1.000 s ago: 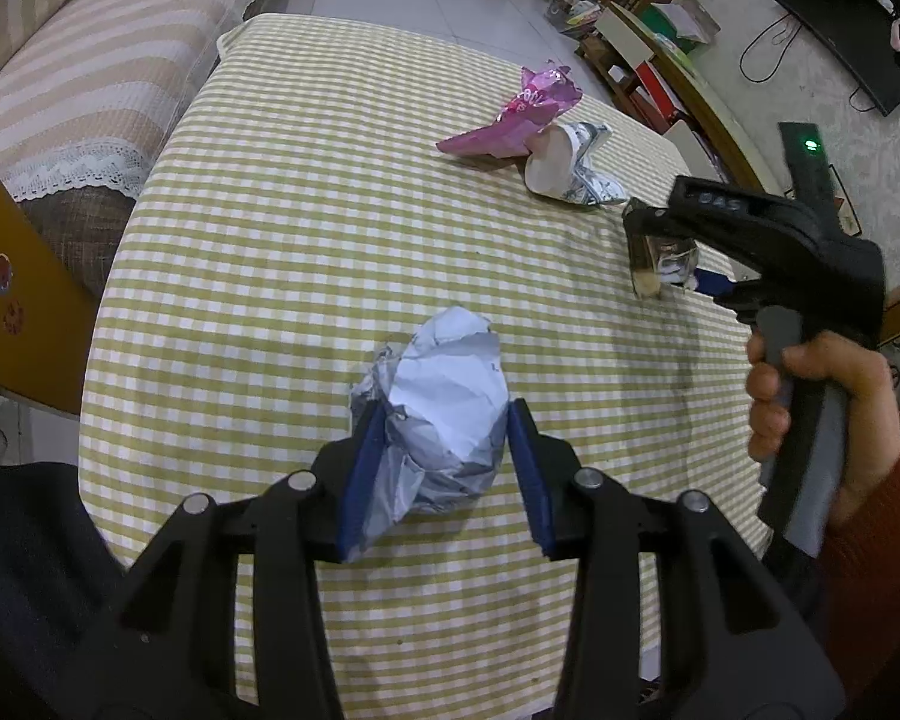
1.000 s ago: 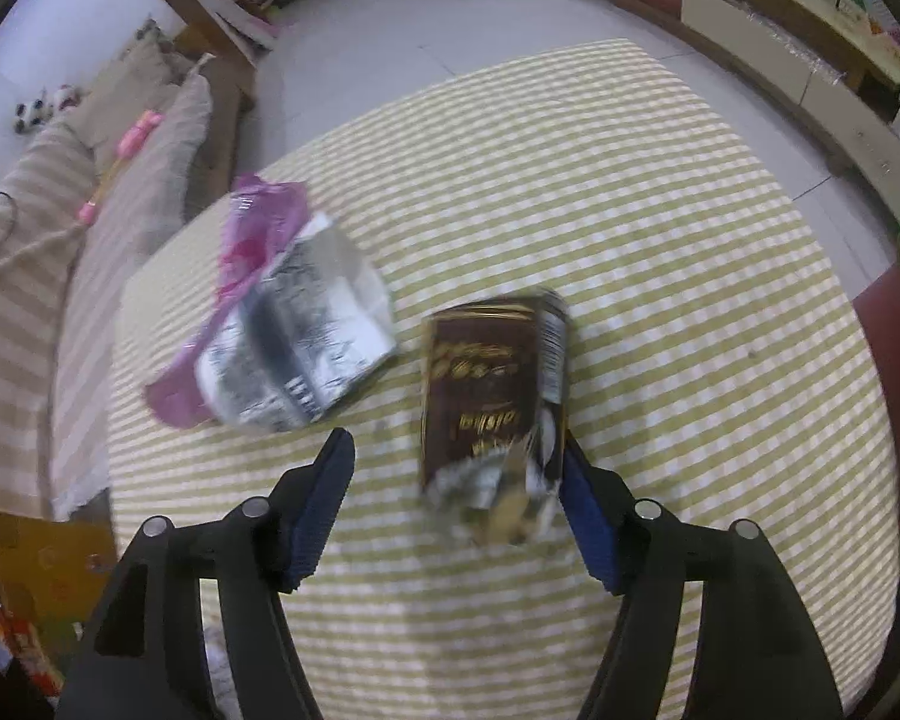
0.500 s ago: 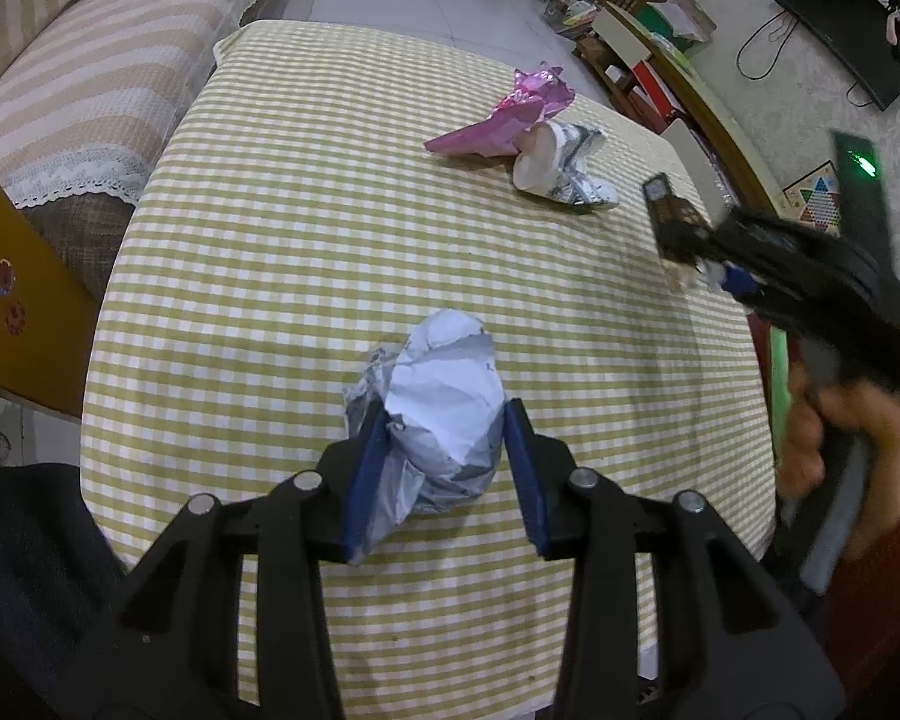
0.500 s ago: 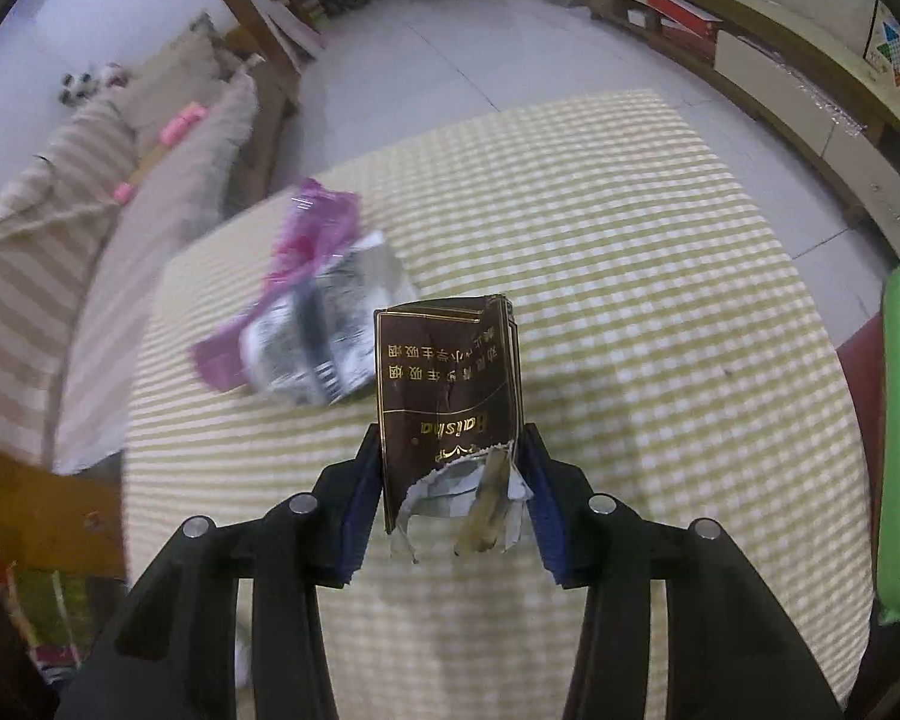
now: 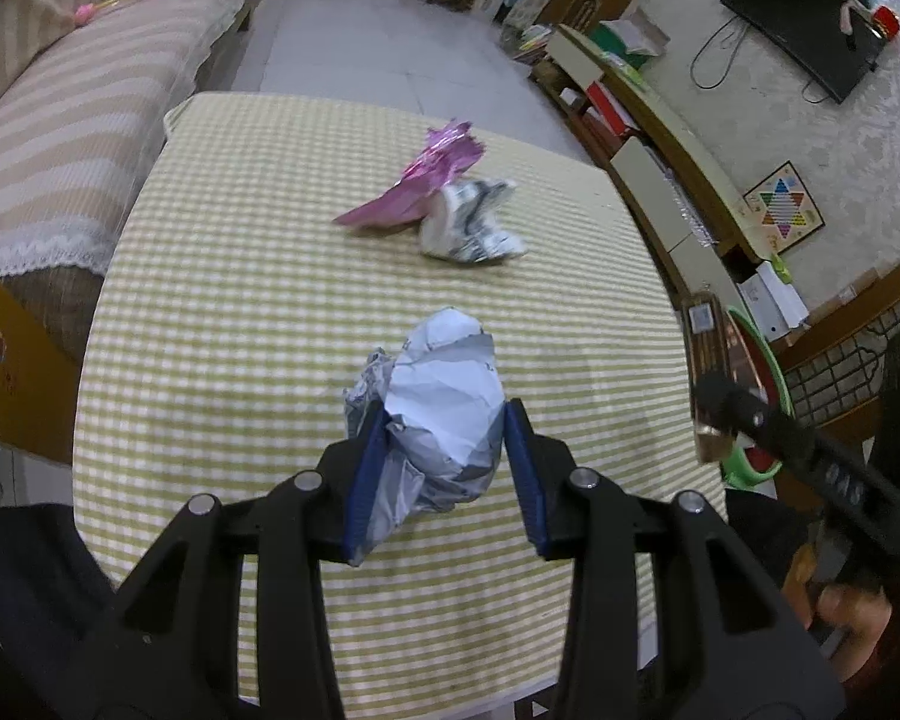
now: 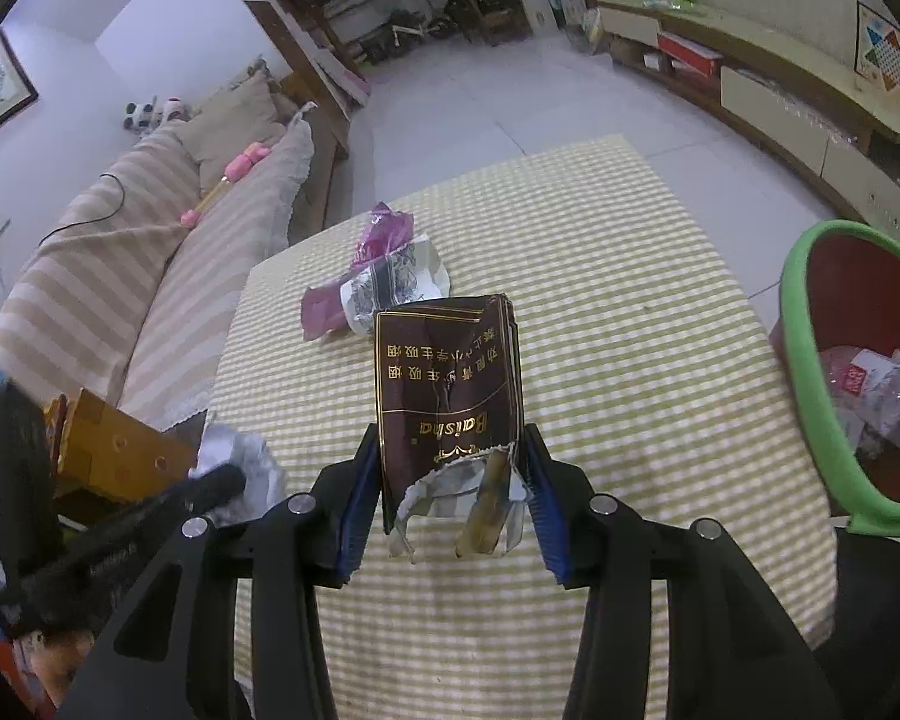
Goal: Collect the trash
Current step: 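Carry the foil wrapper and cigarette pack over the bucket, then open both grippers to drop the foil and pack into the bucket, then grasp the pink snack wrapper with the left gripper, then grasp the white-black printed paper cup with the right gripper while the left holds the wrapper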
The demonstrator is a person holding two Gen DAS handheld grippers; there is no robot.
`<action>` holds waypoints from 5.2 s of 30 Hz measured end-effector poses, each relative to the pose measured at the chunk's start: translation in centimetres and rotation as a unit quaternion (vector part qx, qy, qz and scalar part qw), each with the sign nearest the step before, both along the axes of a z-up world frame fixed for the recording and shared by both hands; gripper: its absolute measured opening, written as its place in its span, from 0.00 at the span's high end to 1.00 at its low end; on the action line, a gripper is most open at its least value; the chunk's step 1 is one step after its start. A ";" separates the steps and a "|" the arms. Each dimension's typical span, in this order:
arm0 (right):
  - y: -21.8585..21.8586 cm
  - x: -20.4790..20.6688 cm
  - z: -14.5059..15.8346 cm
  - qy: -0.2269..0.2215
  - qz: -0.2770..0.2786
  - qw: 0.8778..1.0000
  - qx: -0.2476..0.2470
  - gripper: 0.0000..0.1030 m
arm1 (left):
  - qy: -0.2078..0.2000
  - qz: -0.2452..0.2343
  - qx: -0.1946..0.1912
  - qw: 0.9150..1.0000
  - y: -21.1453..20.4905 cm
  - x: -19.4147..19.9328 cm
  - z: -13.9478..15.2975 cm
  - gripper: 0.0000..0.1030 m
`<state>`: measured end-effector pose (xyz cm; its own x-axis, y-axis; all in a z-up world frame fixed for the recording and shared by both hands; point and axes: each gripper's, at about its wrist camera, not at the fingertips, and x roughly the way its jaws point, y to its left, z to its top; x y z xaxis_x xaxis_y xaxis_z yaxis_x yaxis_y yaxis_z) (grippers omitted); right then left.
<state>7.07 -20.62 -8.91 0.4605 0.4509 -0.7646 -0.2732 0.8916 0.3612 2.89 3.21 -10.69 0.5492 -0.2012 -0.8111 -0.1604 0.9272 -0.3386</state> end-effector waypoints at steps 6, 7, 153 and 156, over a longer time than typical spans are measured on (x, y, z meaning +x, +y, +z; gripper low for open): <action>-1.9 -0.3 0.0 -0.017 -0.015 1.000 0.005 0.57 | -0.011 -0.017 0.004 1.000 -1.9 0.9 1.1 0.63; -2.2 -0.4 0.0 -0.018 -0.020 1.000 0.009 0.57 | -0.013 -0.020 0.006 1.000 -2.3 1.1 1.2 0.63; 15.4 15.4 -7.7 0.155 0.024 0.986 -0.063 0.45 | 0.044 0.099 -0.071 0.992 9.6 -2.8 -7.4 0.42; 15.1 13.5 -7.7 0.141 0.050 0.985 -0.083 0.45 | 0.046 0.098 -0.074 0.991 9.7 -2.6 -7.7 0.42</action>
